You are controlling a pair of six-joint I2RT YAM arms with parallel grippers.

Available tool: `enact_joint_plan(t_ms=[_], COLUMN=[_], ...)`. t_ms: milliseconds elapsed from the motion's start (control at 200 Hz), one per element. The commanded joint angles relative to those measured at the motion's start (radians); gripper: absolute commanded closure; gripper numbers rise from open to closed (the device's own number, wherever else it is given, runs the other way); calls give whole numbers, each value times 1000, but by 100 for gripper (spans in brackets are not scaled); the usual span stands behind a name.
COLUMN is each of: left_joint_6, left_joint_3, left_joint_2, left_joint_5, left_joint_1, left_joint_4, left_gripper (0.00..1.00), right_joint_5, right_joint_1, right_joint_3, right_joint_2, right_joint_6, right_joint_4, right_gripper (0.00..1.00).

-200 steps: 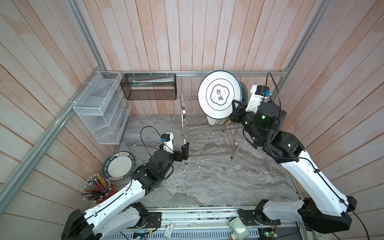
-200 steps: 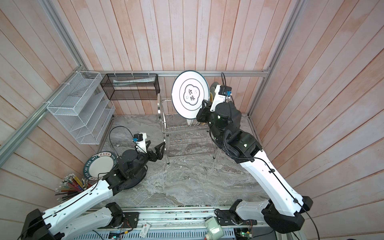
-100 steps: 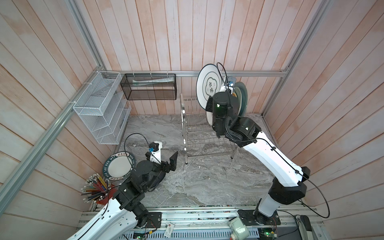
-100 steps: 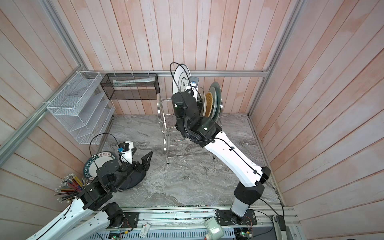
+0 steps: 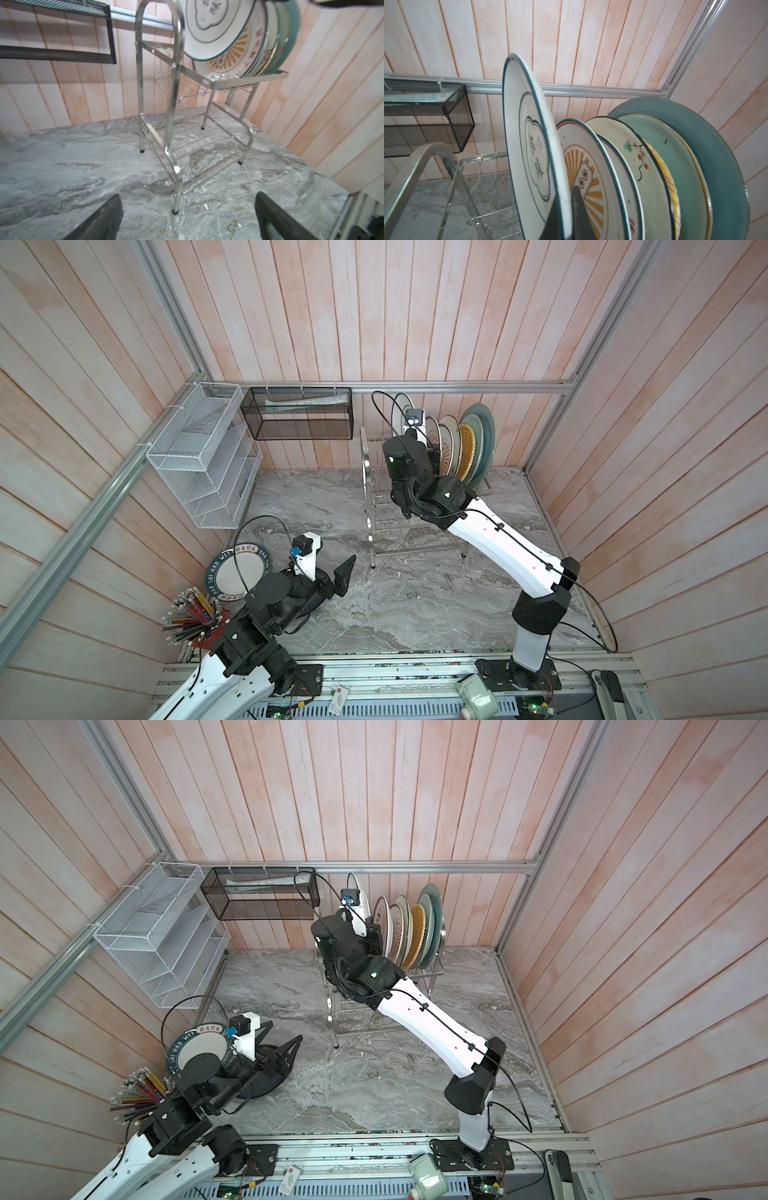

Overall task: Load the plates into the dish rack
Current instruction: 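Lower the plate into the rack slots in front of the sunburst plates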

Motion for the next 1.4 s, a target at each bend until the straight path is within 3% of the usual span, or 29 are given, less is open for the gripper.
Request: enact_joint_plan(t_ms=[0, 225, 510, 895, 1395], left_joint_6=[23, 28, 30, 35, 29], left_joint_3=[-26, -27, -25, -17, -15], left_joint_2=[-53, -58, -43, -20, -9], left_joint_5=[151, 175, 175, 183, 186], left_joint_1=[4, 3, 3, 5, 5], left_joint_4=[77, 90, 86, 76, 67], left_gripper=[0, 0, 0, 0, 0], right_joint_5=[9, -11, -55, -44, -28], right_joint_1=[-32, -60, -77, -37, 7], right_joint_3=[46, -39, -83, -81, 13], right_joint_2=[-1, -37, -52, -66, -16], right_joint_6=[-6, -18, 95, 246, 351], right_joint_4=[-9, 23, -69, -238, -422], right_gripper=[100, 100, 100, 100, 100])
